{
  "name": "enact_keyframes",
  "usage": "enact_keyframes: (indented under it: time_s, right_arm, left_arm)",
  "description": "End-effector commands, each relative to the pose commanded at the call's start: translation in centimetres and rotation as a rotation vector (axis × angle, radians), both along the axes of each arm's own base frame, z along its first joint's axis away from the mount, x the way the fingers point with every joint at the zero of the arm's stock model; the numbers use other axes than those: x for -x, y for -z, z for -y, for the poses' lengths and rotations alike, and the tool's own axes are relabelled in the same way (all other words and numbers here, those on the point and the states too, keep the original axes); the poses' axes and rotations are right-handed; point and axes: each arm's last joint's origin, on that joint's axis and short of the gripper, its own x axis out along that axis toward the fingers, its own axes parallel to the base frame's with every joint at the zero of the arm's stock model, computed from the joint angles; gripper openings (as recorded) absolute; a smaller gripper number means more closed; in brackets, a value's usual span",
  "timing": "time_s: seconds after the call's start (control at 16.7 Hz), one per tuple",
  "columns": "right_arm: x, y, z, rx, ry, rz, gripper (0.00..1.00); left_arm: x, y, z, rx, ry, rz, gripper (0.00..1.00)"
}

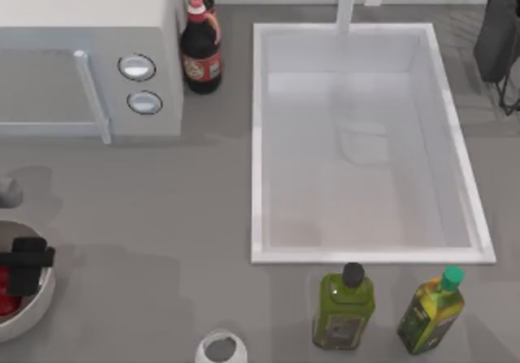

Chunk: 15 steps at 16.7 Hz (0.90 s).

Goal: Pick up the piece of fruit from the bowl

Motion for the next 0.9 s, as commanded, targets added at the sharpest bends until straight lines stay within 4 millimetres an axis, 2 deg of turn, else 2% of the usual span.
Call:
enact_keyframes:
  time_s: [0.18, 0.24, 0.66, 0.72, 0.9]
  right_arm:
    - [0.0, 0.0, 0.0, 0.0, 0.0, 0.0, 1.0]
    - [0.0, 0.0, 0.0, 0.0, 0.0, 0.0, 1.0]
    - [0.0, 0.0, 0.0, 0.0, 0.0, 0.0, 1.0]
    - [0.0, 0.0, 0.0, 0.0, 0.0, 0.0, 1.0]
    - [0.0, 0.0, 0.0, 0.0, 0.0, 0.0, 1.0]
  left_arm:
    - [0.0, 0.0, 0.0, 0.0, 0.0, 0.0, 0.02]
    - [0.0, 0.0, 0.0, 0.0, 0.0, 0.0, 0.0]
    - [0.0, 0.0, 0.0, 0.0, 0.0, 0.0, 0.0]
    - [-1.2, -2.9, 0.1, 0.0, 0.006, 0.104, 0.0]
    - [-1.7, -3.5, 0.0, 0.001, 0.006, 0.1, 0.0]
